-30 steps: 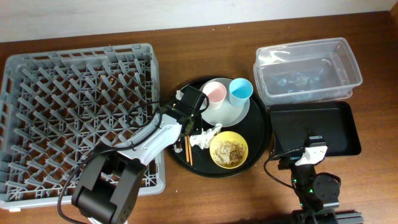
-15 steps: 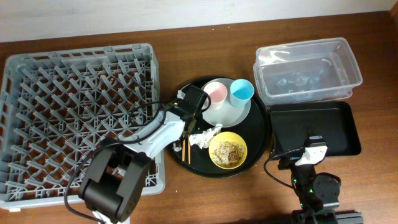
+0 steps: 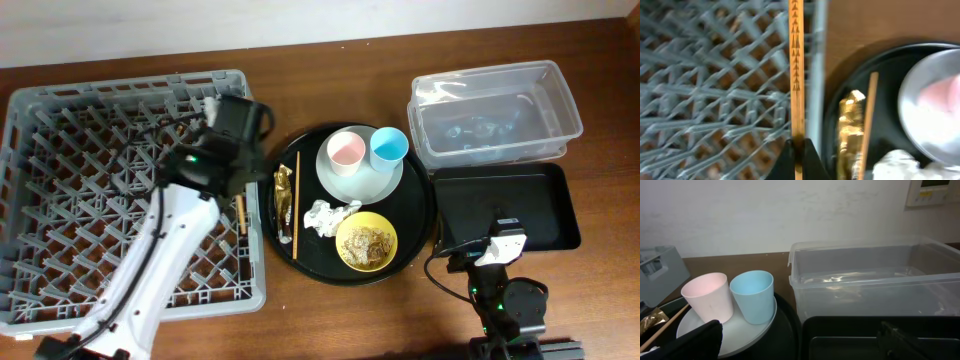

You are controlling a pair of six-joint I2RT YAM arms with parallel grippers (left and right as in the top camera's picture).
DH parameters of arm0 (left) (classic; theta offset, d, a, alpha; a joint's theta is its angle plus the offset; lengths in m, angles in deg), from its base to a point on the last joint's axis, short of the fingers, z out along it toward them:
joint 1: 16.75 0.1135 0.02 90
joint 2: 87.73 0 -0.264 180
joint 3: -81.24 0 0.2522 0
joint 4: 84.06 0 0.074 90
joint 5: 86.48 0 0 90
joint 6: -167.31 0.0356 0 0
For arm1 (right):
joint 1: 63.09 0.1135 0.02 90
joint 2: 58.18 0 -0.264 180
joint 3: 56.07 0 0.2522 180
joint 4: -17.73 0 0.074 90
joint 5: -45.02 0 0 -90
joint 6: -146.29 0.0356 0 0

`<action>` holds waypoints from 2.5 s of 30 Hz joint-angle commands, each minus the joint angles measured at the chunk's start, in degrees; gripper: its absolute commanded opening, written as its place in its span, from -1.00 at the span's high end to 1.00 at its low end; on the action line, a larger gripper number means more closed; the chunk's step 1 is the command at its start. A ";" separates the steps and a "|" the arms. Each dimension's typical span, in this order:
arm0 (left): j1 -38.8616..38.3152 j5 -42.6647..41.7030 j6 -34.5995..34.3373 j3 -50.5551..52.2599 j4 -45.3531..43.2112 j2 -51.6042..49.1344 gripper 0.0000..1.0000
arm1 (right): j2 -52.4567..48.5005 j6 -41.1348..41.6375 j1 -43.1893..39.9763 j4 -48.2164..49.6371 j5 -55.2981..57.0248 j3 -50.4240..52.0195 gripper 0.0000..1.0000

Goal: Sort waste into correct bins and load items into the dishwasher rack

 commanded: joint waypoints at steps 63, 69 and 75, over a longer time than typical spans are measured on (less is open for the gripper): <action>-8.85 -16.35 -1.29 -9.66 1.36 -31.45 0.50 | 0.37 0.22 0.28 -0.15 -0.31 0.31 -0.98; -8.85 -16.76 -1.27 -9.66 -0.02 -34.10 0.50 | 0.37 0.20 0.28 -0.15 -0.31 0.31 -0.97; -8.87 -16.74 -1.27 -9.57 -0.52 -34.47 0.50 | 0.37 0.20 0.28 -0.15 -0.31 0.31 -0.97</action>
